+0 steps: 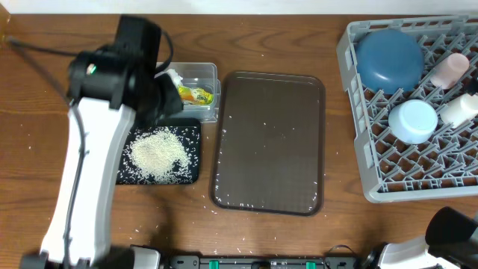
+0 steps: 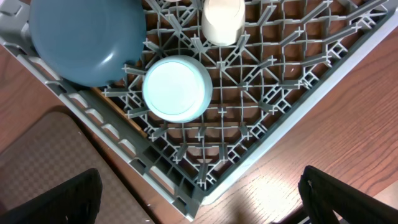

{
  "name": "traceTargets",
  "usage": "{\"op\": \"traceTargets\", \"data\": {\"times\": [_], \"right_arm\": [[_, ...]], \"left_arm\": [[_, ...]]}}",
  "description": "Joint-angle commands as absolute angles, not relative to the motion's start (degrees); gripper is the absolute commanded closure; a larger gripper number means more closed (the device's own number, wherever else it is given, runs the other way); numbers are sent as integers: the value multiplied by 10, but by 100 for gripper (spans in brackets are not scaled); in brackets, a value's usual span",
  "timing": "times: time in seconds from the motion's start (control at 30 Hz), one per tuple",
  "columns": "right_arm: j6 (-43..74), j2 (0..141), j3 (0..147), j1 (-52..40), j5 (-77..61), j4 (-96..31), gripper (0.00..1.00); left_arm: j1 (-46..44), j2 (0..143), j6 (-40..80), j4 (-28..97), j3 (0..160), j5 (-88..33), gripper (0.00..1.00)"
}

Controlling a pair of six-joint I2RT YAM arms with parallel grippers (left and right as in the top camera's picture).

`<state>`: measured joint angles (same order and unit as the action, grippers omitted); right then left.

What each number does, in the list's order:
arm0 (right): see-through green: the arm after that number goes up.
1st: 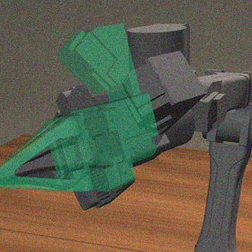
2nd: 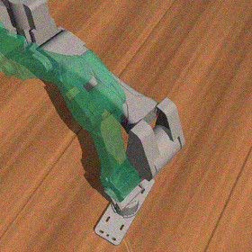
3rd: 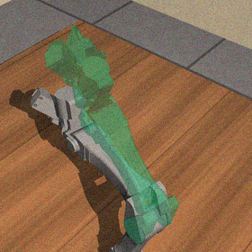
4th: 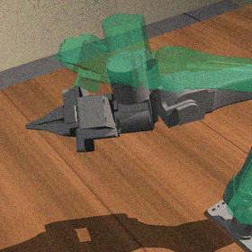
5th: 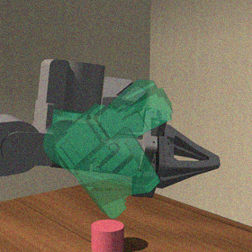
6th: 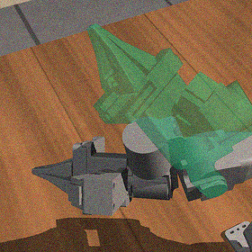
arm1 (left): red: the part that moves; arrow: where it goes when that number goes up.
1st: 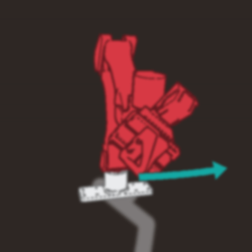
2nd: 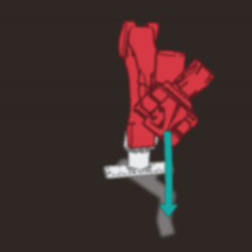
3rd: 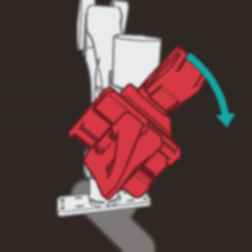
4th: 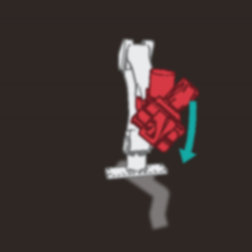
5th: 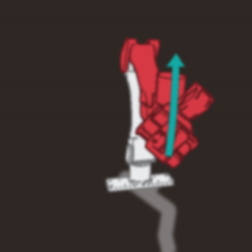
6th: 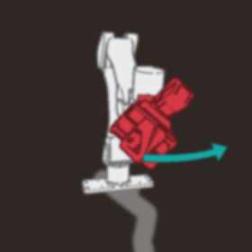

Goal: Sort waste into correct bins and load items into the dishwasher rack

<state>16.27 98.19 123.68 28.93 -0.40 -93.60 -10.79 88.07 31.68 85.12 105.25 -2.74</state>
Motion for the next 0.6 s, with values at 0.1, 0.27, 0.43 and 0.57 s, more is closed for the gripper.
{"op": "traceTargets", "data": {"times": [0.1, 0.27, 0.43, 0.57], "right_arm": [[158, 985, 1236, 292, 0, -937, 1], [158, 985, 1236, 292, 0, -937, 1], [158, 985, 1236, 292, 0, -937, 1], [158, 985, 1236, 292, 0, -937, 1]], "left_arm": [[-169, 732, 314, 884, 1005, -23, 54], [-228, 593, 359, 886, 918, -24, 53], [-241, 487, 408, 904, 859, -23, 21], [-241, 441, 408, 925, 858, -23, 18]]}}
